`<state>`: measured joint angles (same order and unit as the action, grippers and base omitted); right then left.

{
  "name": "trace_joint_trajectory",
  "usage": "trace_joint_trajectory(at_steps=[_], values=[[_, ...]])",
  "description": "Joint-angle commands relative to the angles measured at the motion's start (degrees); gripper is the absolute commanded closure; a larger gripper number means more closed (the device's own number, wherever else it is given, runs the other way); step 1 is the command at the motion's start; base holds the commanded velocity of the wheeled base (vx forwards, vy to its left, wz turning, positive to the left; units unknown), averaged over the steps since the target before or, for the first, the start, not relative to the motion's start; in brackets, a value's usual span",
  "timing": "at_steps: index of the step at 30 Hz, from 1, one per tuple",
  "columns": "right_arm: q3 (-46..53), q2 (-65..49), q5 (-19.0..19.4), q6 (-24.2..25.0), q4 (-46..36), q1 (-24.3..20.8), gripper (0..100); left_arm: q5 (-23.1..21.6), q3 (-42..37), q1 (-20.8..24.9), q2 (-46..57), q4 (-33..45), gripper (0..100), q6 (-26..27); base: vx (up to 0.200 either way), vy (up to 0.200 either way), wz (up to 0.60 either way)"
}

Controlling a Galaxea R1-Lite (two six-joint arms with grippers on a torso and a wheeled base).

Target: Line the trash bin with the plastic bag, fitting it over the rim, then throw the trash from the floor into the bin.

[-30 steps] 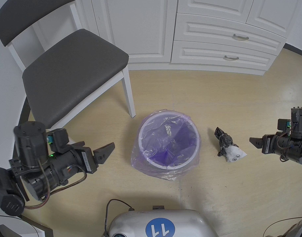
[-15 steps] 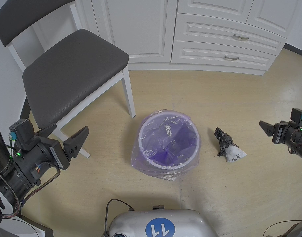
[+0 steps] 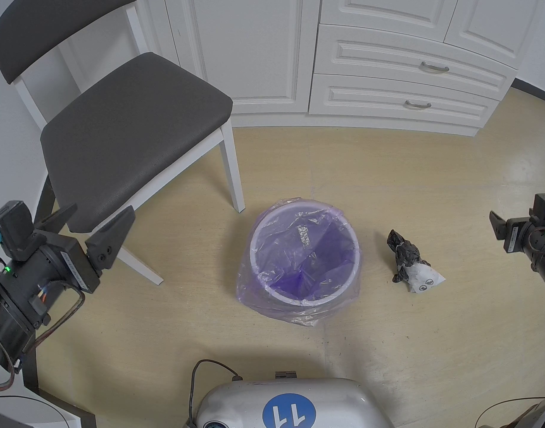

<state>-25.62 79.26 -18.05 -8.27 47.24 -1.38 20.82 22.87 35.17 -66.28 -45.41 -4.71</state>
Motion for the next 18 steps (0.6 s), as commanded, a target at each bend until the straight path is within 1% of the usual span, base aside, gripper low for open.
trace_joint_trajectory(at_steps=[1, 2, 4, 7, 9, 11, 15, 18], values=[[1.02, 3.53, -0.67, -2.28, -1.89, 1.64, 0, 0.01, 0.25, -1.42, 3.7, -0.03, 0, 1.81, 0.0, 0.0, 0.0], [0.58, 5.11, 0.48, -2.19, -1.62, 1.64, 0, 0.01, 0.25, -2.39, 4.14, -0.03, 0, 2.68, 0.0, 0.0, 0.0], [0.49, 5.55, 0.74, -2.11, -1.54, 1.64, 0, 0.01, 0.25, -2.56, 4.14, -0.03, 0, 2.77, 0.0, 0.0, 0.0], [0.84, 9.86, 4.61, -1.23, 1.72, 1.99, 0, -0.08, -0.19, -4.06, 4.14, -0.64, 0, 3.48, 0.0, 0.0, 0.0], [0.75, 12.41, 6.36, -0.17, 3.91, 2.34, 0, -0.17, -0.28, -5.11, 4.14, -1.26, 0, 3.65, 0.0, 0.0, 0.0], [0.49, 14.25, 6.72, 0.44, 5.94, 2.52, 0, -0.17, -0.19, -5.81, 4.05, -1.35, 0, 3.65, 0.0, 0.0, 0.0], [0.22, 22.16, 6.72, 1.15, 14.99, 2.87, 0, -0.43, 0.25, -7.92, 4.05, -1.44, 0, 3.74, 0.0, 0.0, 0.0], [-0.3, 28.05, 6.45, 2.29, 20.61, 3.49, 0, -0.43, 0.16, -9.59, 3.97, -1.44, 0, 5.5, 0.0, 0.0, 0.0]])
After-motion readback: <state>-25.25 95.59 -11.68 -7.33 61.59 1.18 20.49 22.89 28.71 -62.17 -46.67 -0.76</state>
